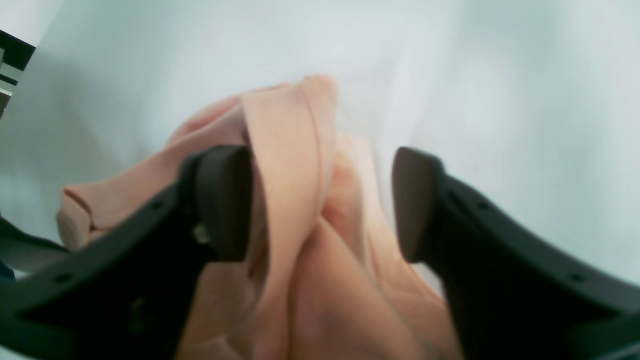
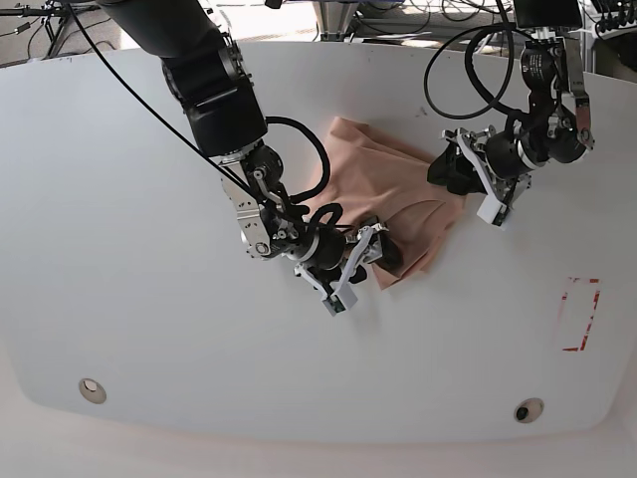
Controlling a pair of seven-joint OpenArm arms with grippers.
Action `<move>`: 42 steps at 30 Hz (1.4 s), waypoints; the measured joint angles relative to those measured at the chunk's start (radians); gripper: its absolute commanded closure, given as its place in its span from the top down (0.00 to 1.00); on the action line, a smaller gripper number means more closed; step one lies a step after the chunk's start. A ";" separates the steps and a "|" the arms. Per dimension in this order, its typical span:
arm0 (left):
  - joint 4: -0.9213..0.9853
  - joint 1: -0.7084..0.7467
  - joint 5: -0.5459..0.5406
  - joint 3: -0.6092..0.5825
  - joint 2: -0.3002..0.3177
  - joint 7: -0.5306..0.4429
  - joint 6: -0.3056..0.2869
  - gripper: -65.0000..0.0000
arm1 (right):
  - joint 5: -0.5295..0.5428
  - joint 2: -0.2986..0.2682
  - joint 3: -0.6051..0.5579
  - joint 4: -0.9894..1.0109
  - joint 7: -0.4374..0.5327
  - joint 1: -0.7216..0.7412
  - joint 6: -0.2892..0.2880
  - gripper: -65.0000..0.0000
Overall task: Fold the T-shirt properly
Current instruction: 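Open the right gripper and move the left gripper onto the bundle edge, then grasp the bundle edges with both grippers and tuck them inward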
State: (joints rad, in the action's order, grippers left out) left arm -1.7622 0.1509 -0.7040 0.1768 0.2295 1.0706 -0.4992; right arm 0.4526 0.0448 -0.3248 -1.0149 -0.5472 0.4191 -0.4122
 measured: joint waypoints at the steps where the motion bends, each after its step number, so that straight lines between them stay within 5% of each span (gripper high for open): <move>1: 0.000 -0.002 0.017 0.000 -0.006 -0.001 0.001 0.36 | -0.002 -0.001 0.000 0.004 0.002 0.000 0.000 0.36; 5: 0.001 0.006 0.040 -0.002 -0.021 0.010 0.001 0.36 | -0.002 -0.005 0.001 0.000 0.005 0.001 0.001 0.12; 7: 0.005 0.001 0.051 -0.003 -0.023 0.010 0.000 0.36 | -0.001 -0.006 0.000 -0.018 0.006 0.000 0.001 0.08; 29: 0.118 -0.029 0.080 -0.003 -0.021 0.006 -0.002 0.36 | 0.002 0.069 -0.089 -0.165 -0.041 0.040 -0.001 0.09; 33: 0.118 -0.027 0.082 -0.002 -0.021 0.006 -0.002 0.36 | 0.003 0.071 -0.101 -0.163 -0.003 0.054 0.002 0.23; 42: 0.118 -0.023 0.083 -0.002 -0.020 0.006 -0.002 0.36 | -0.003 0.072 -0.101 -0.089 0.024 0.098 0.010 0.83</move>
State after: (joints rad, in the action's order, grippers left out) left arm -1.6440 0.1280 -0.6209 0.1749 0.2092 1.0771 -0.5007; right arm 0.4496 0.1169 -0.4255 -1.1034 -0.5236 0.5171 -0.4023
